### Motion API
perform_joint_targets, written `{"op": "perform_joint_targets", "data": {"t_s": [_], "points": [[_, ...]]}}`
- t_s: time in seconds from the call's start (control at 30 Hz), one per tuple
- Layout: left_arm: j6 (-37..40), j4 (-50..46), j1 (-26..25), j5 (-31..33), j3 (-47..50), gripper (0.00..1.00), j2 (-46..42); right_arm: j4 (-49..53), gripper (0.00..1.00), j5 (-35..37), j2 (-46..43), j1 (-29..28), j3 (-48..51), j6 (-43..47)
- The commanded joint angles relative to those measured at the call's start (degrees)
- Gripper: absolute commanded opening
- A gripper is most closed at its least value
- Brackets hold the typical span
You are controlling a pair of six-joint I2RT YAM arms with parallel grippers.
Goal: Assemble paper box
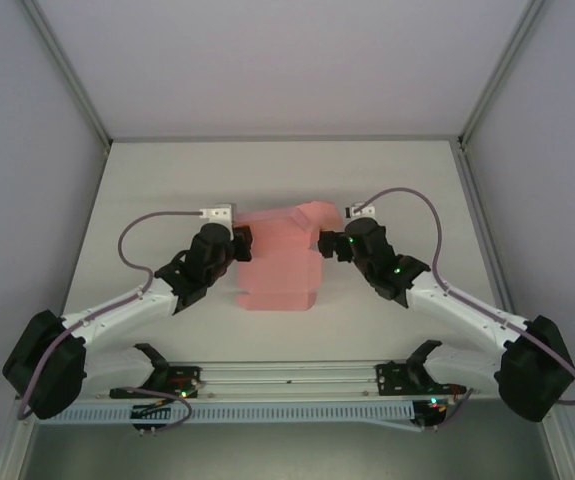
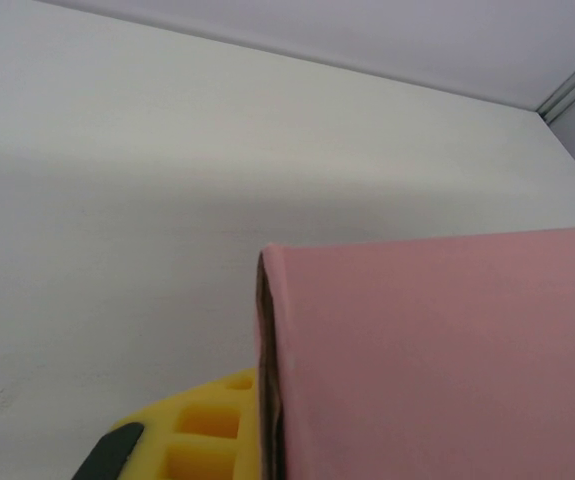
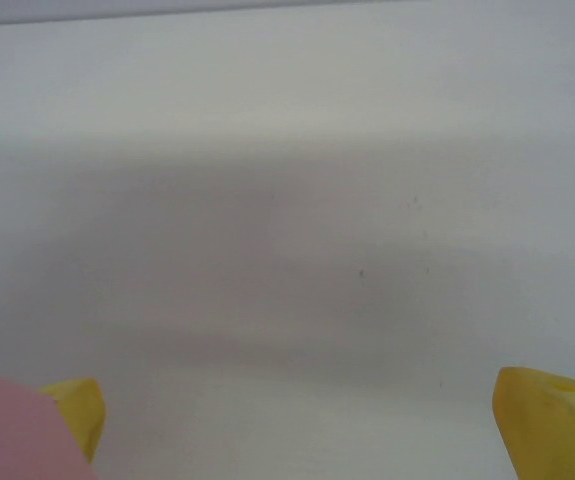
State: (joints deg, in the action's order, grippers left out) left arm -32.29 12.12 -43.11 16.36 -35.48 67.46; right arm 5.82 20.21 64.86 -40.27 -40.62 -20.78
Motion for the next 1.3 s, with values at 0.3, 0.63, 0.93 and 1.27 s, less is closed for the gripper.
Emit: {"op": "perform_joint_targets", "data": {"t_s": [0.3, 0.63, 0.93, 1.27], "points": [[0.4, -0.5, 0.0, 0.1, -0.2, 0.0, -0.1, 3.2, 1.0, 5.1, 7.1, -6.3, -8.8, 8.2], [-0.6, -1.8, 0.0, 0.4, -0.7, 0.0, 0.0, 21.6, 1.0, 30.4, 22.1, -12.1, -21.8, -0.5], [-0.6, -3.6, 0.0, 3.1, -0.5, 0.0, -0.3, 23.0, 1.0, 31.9, 24.1, -13.1, -23.0, -0.5], [-1.7, -4.3, 0.7, 5.0, 0.4, 0.0, -2.2, 21.3, 1.0, 25.9, 5.5, -11.6, -10.4, -2.2]]}}
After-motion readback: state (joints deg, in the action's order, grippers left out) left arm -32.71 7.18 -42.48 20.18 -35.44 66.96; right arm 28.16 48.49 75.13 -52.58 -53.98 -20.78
